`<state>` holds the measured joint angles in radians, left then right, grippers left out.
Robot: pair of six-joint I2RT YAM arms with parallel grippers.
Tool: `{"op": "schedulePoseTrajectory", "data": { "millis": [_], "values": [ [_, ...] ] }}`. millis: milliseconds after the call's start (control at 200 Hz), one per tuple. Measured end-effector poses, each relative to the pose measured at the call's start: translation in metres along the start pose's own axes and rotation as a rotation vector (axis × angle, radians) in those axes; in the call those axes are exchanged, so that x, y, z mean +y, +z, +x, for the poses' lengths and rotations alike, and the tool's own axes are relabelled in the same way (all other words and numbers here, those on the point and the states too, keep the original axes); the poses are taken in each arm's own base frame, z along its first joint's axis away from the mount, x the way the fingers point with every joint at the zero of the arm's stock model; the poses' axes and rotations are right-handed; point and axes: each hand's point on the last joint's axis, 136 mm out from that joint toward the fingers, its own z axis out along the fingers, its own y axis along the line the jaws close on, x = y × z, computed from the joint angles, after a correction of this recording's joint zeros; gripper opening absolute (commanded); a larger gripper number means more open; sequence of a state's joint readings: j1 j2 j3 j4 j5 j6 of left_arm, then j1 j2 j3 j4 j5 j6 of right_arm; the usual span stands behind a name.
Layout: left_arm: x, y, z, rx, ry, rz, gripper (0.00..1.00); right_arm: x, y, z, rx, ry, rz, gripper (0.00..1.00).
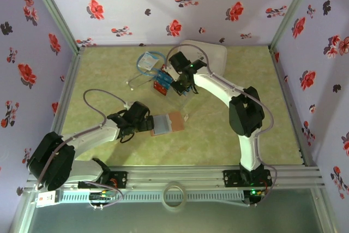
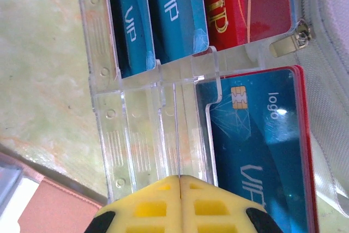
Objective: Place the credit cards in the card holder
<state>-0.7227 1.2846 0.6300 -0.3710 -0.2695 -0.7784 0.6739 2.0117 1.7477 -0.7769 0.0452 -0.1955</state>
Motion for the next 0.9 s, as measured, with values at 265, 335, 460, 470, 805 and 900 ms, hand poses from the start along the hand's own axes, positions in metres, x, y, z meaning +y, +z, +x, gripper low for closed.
{"op": "schedulePoseTrajectory", "data": {
  "millis": [265,335,460,470,805,900],
  "values": [
    [-0.006,-0.005,-0.008,-0.011,0.015,0.010,1.00,0.011,-0.058,-0.018,-0.127,-0.026,0.001,0.00],
    [-0.007,-0.007,-0.011,-0.014,0.022,0.013,1.00,0.015,-0.073,-0.018,-0.166,-0.014,-0.010,0.00],
    [-0.008,-0.009,-0.012,-0.013,0.037,0.012,1.00,0.025,-0.086,-0.006,-0.216,0.062,-0.053,0.00],
    [-0.008,-0.009,-0.012,-0.012,0.038,0.011,1.00,0.026,-0.087,-0.004,-0.220,0.068,-0.059,0.00],
    [-0.018,-0.010,0.002,0.011,0.119,0.013,1.00,0.078,-0.045,0.069,-0.247,0.445,-0.344,0.00],
    [-0.022,-0.007,0.008,0.022,0.147,0.005,1.00,0.088,-0.030,0.085,-0.231,0.537,-0.401,0.00]
  ]
}}
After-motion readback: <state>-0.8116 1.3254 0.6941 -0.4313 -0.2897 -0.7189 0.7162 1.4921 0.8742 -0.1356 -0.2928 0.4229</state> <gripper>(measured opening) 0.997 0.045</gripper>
